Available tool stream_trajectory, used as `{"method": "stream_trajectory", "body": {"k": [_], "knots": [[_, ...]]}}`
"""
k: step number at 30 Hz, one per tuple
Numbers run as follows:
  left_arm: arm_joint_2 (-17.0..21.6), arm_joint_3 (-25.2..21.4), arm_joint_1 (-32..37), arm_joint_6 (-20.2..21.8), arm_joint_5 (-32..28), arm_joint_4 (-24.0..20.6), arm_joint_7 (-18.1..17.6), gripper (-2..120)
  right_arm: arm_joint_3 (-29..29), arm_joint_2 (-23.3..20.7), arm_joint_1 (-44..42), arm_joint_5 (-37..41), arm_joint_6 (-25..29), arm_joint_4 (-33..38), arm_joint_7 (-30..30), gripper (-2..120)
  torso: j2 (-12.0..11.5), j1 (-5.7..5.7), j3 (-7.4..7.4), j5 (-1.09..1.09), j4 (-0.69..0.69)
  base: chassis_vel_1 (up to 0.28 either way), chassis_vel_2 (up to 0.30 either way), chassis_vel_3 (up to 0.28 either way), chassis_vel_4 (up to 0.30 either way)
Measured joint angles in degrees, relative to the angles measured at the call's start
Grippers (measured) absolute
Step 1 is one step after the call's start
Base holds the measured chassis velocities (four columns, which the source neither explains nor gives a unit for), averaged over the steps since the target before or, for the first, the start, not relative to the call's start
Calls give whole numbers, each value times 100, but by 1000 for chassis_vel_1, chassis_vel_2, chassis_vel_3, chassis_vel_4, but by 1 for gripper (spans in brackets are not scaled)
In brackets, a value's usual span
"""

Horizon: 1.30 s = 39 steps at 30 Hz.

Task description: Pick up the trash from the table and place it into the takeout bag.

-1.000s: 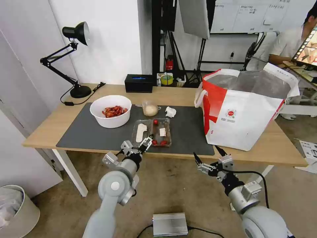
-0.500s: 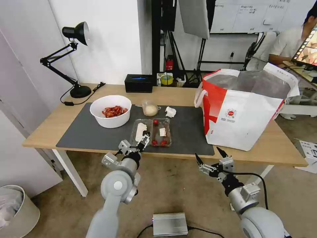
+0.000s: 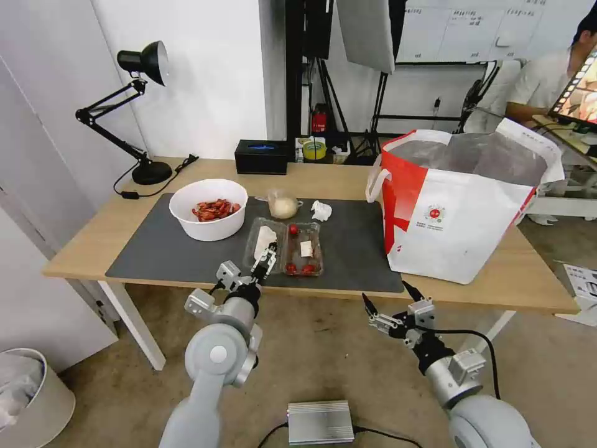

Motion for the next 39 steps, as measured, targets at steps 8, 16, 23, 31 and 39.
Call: {"method": "stream_trajectory", "body": {"k": [8,16,23,31,39], "knots": [[7,25,51,-86,12,-26,65,100,26,10,-53,-20,0,50,-2,100,0,0,0,0,0,0,0,0,0],[92,63,25,-202,21,-25,175,100,24,68,-110,-111,35,66,-8,100,0,0,0,0,0,0,0,0,0],[96,90,23,-254,21,-62,264,100,11,100,-151,-140,50,86,-12,100,0,0,0,0,0,0,0,0,0],[148,177,33,-241,21,-171,323,100,22,72,-159,-141,45,190,-27,100,0,0,0,0,0,0,0,0,0],[187,264,-37,-215,19,-216,299,100,42,60,-197,-137,32,259,-30,100,0,0,0,0,0,0,0,0,0]]}}
